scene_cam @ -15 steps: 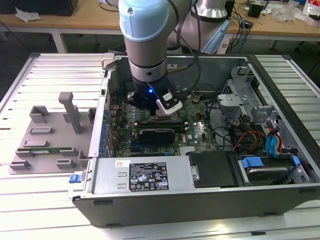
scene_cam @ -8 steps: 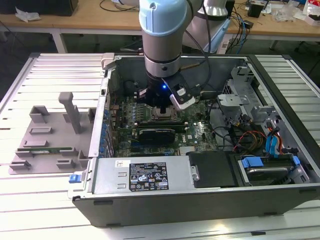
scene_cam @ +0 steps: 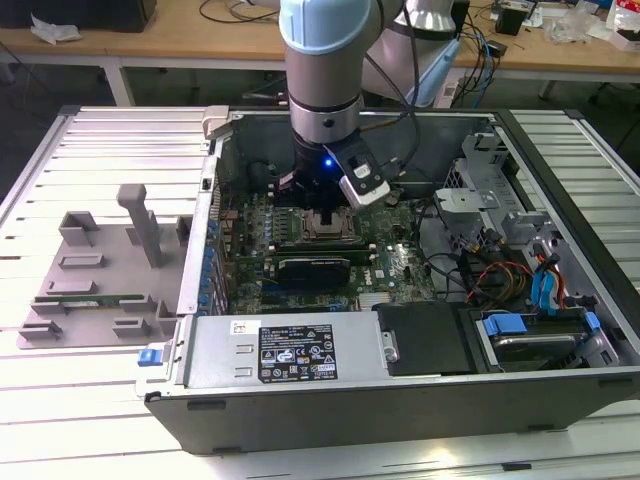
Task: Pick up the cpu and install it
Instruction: 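Install the second cpu locking lever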
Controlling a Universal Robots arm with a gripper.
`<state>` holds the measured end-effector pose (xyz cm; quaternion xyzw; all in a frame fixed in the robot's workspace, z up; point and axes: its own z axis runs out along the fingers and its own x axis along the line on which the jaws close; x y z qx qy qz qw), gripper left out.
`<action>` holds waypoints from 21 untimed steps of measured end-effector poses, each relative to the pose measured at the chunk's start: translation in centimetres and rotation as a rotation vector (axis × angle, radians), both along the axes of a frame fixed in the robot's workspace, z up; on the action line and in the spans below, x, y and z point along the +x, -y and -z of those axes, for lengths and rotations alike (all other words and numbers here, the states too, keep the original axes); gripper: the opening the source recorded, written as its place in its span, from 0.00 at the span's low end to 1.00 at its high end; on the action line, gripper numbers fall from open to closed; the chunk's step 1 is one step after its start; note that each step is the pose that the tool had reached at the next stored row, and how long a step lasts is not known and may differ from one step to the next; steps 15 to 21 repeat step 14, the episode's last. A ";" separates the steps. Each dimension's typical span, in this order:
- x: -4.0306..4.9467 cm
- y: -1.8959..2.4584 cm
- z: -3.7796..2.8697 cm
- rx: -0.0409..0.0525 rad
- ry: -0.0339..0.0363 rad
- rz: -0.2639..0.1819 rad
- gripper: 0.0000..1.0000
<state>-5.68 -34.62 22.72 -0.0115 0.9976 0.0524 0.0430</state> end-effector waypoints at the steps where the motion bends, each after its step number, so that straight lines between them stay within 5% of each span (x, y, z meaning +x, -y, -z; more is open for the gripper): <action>1: 0.04 -0.21 0.00 -0.0002 0.0000 0.000 0.11; 4: 0.37 -0.63 0.00 -0.0008 -0.0004 0.000 0.11; 7: 0.46 -0.69 -0.72 -0.0023 -0.0010 0.000 0.11; 21: 0.46 -0.69 -0.72 -0.0027 -0.0011 0.000 0.11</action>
